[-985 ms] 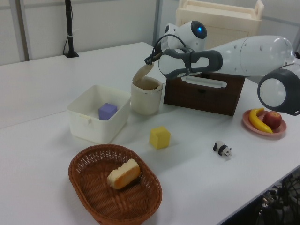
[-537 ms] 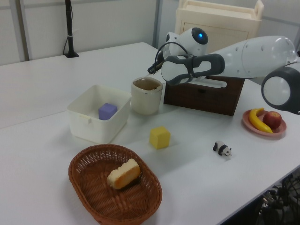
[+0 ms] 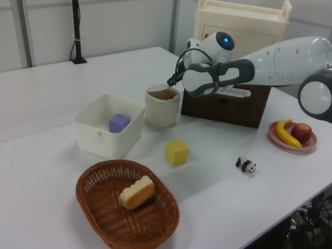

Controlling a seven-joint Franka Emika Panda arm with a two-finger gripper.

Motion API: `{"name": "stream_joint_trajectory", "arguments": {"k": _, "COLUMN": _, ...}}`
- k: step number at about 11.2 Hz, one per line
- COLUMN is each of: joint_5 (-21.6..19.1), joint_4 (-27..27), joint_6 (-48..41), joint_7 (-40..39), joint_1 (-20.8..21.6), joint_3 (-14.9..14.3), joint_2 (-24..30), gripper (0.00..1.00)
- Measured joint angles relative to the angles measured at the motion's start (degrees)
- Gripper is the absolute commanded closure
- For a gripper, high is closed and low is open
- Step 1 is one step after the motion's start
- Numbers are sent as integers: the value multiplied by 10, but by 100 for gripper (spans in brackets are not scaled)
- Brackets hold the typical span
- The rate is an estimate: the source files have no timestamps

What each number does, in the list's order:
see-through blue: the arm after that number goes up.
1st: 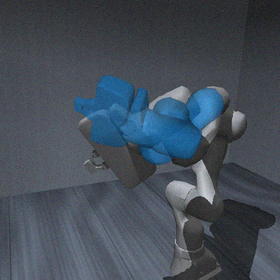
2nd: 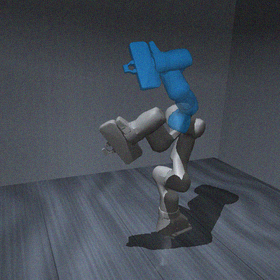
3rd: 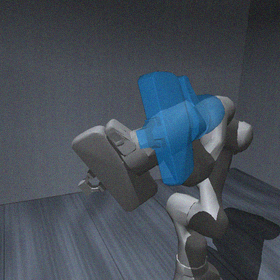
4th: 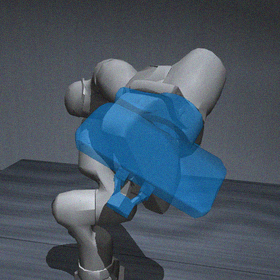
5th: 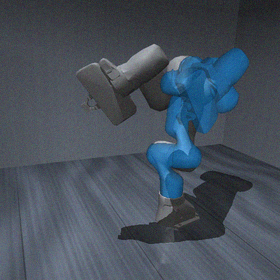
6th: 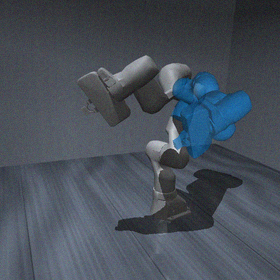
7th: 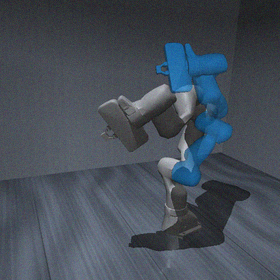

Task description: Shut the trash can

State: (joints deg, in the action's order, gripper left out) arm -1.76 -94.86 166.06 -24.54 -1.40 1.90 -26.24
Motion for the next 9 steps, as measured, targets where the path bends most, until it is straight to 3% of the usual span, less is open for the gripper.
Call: {"name": "stream_joint_trajectory", "arguments": {"k": 9, "joint_5": 0, "joint_4": -36, "joint_6": 0, "joint_7": -21, "joint_1": -1, "joint_3": -3, "joint_2": 0, "gripper": 100}}
